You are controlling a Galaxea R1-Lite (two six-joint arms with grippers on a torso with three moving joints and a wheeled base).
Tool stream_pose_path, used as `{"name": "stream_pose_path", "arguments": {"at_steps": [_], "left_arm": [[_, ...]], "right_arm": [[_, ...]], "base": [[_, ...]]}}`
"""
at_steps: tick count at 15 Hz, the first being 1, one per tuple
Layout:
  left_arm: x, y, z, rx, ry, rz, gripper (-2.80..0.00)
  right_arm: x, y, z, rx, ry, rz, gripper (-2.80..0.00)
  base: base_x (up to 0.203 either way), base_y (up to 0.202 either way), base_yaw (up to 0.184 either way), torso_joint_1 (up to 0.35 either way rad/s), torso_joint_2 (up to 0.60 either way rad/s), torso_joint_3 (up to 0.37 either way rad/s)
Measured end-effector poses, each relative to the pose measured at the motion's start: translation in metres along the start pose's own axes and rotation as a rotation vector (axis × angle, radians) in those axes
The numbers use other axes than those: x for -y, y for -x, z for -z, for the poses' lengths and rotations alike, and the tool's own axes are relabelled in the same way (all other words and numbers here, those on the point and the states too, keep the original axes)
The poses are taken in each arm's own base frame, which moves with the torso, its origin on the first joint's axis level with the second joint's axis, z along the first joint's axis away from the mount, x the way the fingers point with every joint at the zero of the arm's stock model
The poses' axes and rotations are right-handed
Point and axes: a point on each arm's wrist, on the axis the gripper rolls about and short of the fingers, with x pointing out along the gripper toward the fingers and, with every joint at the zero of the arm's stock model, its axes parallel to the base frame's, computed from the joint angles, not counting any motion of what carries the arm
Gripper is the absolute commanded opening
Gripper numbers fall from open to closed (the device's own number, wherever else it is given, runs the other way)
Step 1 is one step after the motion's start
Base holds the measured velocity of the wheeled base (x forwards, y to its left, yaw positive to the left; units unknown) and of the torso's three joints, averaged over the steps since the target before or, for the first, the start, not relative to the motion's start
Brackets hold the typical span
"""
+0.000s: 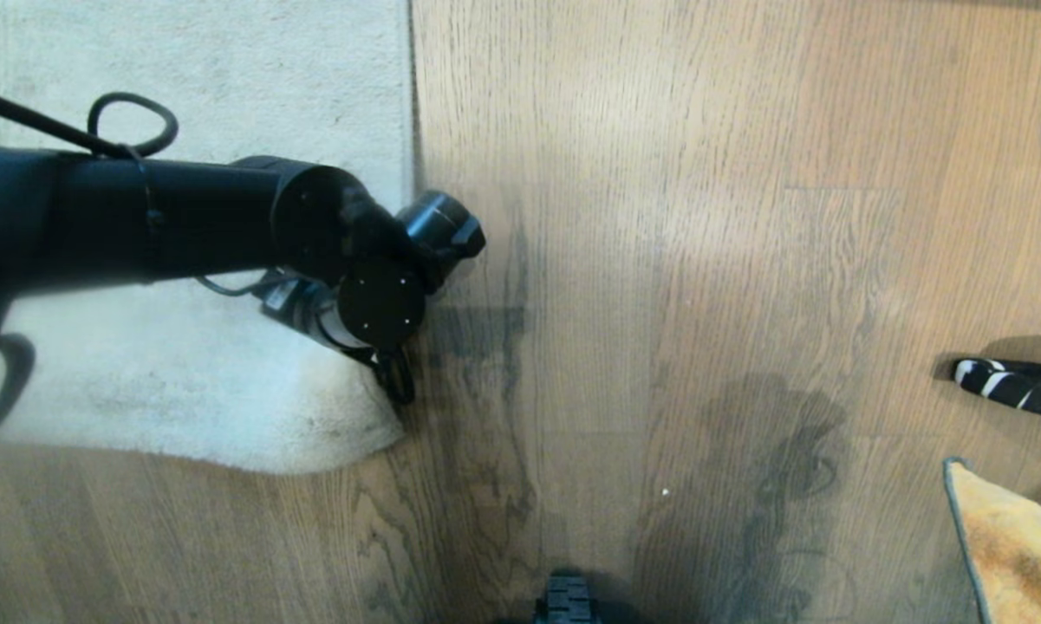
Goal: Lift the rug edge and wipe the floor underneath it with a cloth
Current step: Lift up the carpet
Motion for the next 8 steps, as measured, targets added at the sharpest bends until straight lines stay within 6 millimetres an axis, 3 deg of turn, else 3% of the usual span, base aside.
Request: {"name": "stream_pose_path", "arguments": {"at_steps": [8], "left_arm": [[0.012,0.009,0.035,-0.025,-0.128,0.016,0.00]], "right_arm": [[0.000,0.000,0.000,0.000,-0.001,0.000,-2.80]], "base": [[0.000,0.000,0.000,0.000,0.00,0.000]]}}
